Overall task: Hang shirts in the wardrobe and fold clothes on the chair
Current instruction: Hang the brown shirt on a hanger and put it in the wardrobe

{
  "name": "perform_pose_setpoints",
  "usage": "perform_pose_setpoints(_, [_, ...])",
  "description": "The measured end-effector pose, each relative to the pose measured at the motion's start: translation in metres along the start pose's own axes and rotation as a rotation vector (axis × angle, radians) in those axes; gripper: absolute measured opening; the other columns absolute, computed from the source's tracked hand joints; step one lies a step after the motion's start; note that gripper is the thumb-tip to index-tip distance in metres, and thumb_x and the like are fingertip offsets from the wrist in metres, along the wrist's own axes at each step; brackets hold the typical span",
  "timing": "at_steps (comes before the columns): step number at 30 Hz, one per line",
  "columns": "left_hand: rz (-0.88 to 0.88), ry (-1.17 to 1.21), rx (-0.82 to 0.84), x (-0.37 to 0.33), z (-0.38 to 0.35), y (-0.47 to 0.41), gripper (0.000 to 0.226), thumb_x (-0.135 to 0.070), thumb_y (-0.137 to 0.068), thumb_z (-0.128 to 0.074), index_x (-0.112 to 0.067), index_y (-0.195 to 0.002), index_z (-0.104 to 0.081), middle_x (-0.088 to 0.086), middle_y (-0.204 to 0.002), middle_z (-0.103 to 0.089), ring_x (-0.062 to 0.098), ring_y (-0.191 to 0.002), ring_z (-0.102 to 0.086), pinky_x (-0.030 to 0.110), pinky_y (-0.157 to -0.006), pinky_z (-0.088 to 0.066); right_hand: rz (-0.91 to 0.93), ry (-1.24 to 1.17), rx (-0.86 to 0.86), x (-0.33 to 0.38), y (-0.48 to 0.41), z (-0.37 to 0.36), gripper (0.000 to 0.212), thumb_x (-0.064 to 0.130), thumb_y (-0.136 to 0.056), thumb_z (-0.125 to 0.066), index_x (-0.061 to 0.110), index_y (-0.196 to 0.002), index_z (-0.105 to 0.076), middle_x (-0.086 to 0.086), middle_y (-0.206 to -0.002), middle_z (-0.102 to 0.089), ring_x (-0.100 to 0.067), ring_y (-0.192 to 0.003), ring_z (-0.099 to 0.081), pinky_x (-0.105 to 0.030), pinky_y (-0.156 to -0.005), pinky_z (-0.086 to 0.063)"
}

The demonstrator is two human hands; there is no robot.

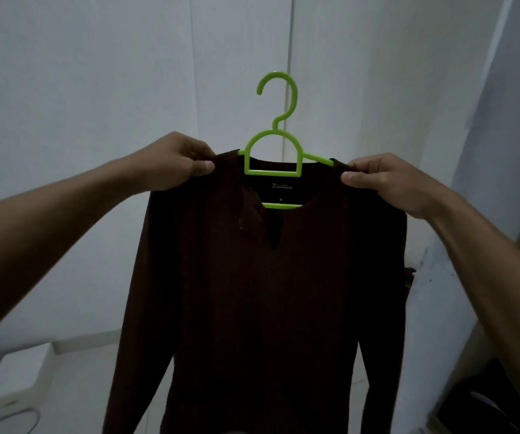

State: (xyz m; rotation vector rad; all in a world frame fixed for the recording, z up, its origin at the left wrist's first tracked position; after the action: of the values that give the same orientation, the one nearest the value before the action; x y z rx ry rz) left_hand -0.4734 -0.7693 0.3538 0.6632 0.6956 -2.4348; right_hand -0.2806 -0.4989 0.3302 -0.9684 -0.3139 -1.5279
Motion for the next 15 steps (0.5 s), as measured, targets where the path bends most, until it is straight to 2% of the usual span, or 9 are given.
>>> perform_pose_setpoints(4, [-0.032,0.025,0.053,-0.001,-0.017,-0.011,0.016,-0.019,-0.100,-0.057,-0.021,-0.097,-0.072,0.002,-0.096,-0.074,0.020,-0.096,-0.069,0.036,-0.090,-0.053,0.009,0.238,0.095,0.022,-0.007,-0.017,0.016,0.031,-0.101,-0.060,0.022,-0.100,-0.074,0.000,-0.092,-0.077,-0.016,-0.086,-0.073,-0.034,-0.082,-0.054])
perform_pose_setpoints(7, [-0.049,0.041,0.049,-0.003,-0.022,-0.022,0.018,-0.018,-0.101,-0.056,-0.023,-0.093,-0.071,0.003,-0.094,-0.073,0.022,-0.094,-0.069,0.035,-0.086,-0.053,0.021,0.270,0.032,0.028,-0.009,-0.016,0.013,0.037,-0.097,-0.066,0.027,-0.102,-0.072,0.006,-0.090,-0.077,-0.009,-0.084,-0.073,-0.030,-0.080,-0.052])
perform_pose_setpoints(10, [-0.047,0.092,0.010,0.002,-0.014,-0.028,0.017,-0.017,-0.101,-0.057,-0.022,-0.094,-0.071,0.003,-0.093,-0.073,0.020,-0.089,-0.067,0.034,-0.086,-0.053,-0.045,0.239,-0.024,0.017,0.005,0.002,0.021,0.042,-0.095,-0.066,0.026,-0.106,-0.072,0.003,-0.096,-0.077,-0.013,-0.090,-0.074,-0.031,-0.085,-0.055])
perform_pose_setpoints(12, [-0.067,0.122,0.006,0.001,-0.012,-0.031,0.017,-0.017,-0.100,-0.057,-0.022,-0.093,-0.071,0.003,-0.094,-0.073,0.019,-0.088,-0.067,0.034,-0.086,-0.052,-0.092,0.254,-0.031,0.008,0.016,0.010,0.022,0.036,-0.100,-0.060,0.019,-0.102,-0.074,-0.001,-0.095,-0.077,-0.018,-0.090,-0.074,-0.037,-0.087,-0.057])
perform_pose_setpoints(15, [-0.137,0.055,0.000,-0.007,-0.015,-0.039,0.014,-0.023,-0.101,-0.056,-0.019,-0.103,-0.070,0.006,-0.100,-0.073,0.020,-0.090,-0.067,0.037,-0.088,-0.052,-0.097,0.264,-0.121,0.005,0.031,0.018,0.022,0.025,-0.104,-0.055,0.016,-0.096,-0.074,0.006,-0.078,-0.074,-0.007,-0.071,-0.071,-0.027,-0.069,-0.052])
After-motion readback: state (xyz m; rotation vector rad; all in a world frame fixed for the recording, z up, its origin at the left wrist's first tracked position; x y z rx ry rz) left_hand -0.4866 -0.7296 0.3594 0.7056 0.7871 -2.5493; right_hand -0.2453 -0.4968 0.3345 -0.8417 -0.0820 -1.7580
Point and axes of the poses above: each hand's wrist, its own y-axis away from the middle knuckle, its own z-axis out of the back of the hand, x = y × z, the point moved 6 cm from there along -y, towards the middle knuckle
